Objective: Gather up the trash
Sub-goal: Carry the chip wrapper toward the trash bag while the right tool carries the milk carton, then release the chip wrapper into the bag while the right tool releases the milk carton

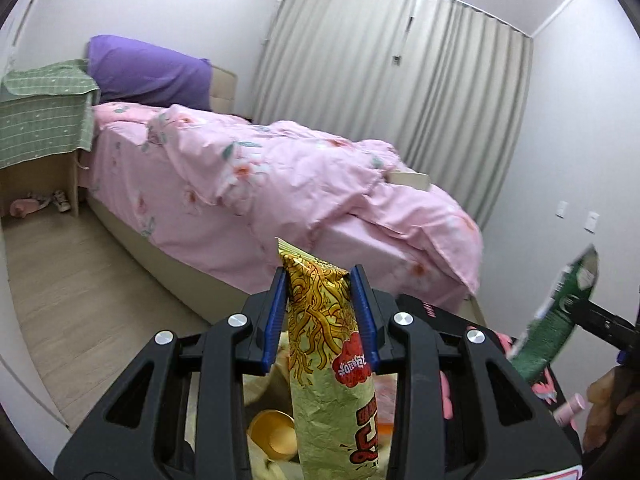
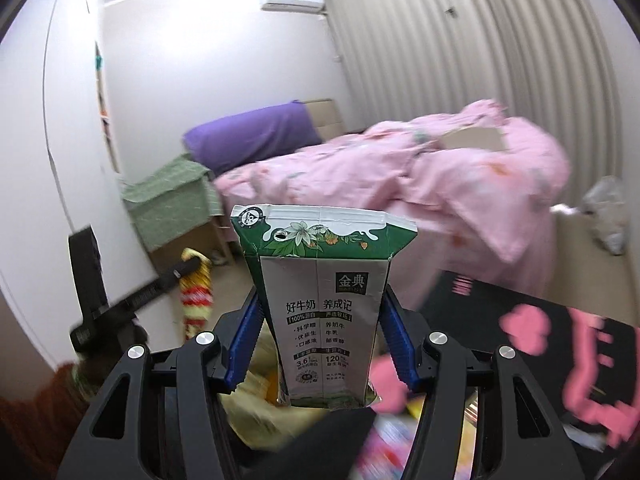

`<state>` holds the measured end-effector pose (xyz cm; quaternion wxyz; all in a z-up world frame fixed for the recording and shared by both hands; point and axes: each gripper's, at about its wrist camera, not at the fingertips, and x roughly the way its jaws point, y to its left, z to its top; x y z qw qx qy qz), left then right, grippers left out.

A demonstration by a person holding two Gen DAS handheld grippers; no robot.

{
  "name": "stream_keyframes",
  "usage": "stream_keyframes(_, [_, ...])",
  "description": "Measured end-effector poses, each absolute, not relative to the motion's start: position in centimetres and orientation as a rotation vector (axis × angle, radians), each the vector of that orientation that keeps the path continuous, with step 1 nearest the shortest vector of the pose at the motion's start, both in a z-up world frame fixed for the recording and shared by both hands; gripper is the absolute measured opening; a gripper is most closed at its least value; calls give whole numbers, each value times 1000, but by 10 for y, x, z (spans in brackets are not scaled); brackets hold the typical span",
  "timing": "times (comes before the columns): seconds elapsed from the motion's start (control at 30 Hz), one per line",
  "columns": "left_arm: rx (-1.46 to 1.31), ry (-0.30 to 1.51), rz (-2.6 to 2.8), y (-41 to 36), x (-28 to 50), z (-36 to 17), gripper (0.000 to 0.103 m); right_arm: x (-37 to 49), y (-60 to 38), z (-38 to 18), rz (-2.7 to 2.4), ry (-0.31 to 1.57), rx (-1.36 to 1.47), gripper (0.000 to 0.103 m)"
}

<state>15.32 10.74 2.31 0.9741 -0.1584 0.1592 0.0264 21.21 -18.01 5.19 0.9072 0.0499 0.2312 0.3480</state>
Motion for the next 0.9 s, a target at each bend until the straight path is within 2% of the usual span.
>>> stream_keyframes(0.1, [-375, 322, 88, 123, 164, 14, 31, 251, -143, 33, 763, 502, 101, 54])
stream_keyframes(0.3, [-425, 371, 88, 133, 189, -17, 31, 310, -90, -40, 812, 758, 70, 53])
stream_keyframes(0.47, [-466, 398, 71, 135, 215, -49, 31, 313, -76, -49, 861, 812, 43, 51])
stream_keyframes(0.63, [-498, 396, 69, 138, 220, -56, 31, 323, -78, -33, 901, 723, 159, 51])
stream_keyframes(0.73, [-494, 438, 89, 140, 214, -63, 31, 329, -72, -47, 928, 786, 203, 51])
stream_keyframes(0.9, [-501, 498, 111, 147, 208, -81, 31, 323, -67, -83, 870, 950, 109, 51])
